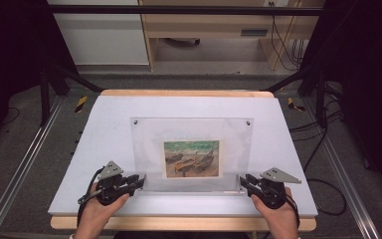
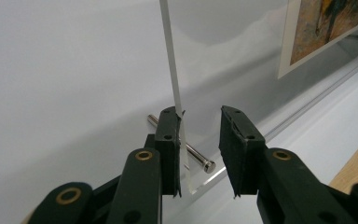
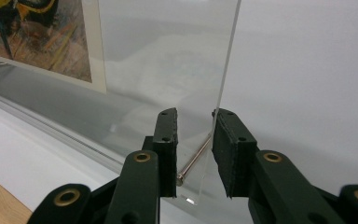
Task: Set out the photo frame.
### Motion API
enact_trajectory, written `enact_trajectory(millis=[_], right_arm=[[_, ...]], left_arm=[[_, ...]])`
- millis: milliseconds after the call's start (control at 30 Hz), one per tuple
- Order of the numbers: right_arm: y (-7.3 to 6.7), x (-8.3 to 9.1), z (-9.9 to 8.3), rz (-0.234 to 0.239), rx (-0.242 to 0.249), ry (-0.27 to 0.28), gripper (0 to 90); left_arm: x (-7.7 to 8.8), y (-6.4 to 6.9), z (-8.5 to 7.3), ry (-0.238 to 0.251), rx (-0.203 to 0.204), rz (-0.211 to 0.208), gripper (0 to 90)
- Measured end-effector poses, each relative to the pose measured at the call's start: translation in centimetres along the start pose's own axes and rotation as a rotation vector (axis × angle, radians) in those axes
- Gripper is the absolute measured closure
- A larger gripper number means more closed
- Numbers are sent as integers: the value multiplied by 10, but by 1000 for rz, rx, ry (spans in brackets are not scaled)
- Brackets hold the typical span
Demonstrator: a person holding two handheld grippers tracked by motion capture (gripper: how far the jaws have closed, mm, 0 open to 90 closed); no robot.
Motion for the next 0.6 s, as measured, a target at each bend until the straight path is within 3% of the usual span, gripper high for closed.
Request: enact_trajectory(millis=[333, 600], right_arm=[[-2, 3, -5, 5, -15, -18, 704], [-3, 4, -8, 6, 7, -32, 694]], left_arm=[[1, 3, -3, -27, -14, -6, 683], [2, 5, -5, -41, -21, -4, 683]])
Point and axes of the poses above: each handheld gripper's, and its own axes: x roughly backward along the jaws, z roughly out of its top, y roughly to its right, the point moved 1 cm from there along -x, roughly forward along the jaws, and after that the axes turned 9 degrees about -x, right-handed, at the moved point
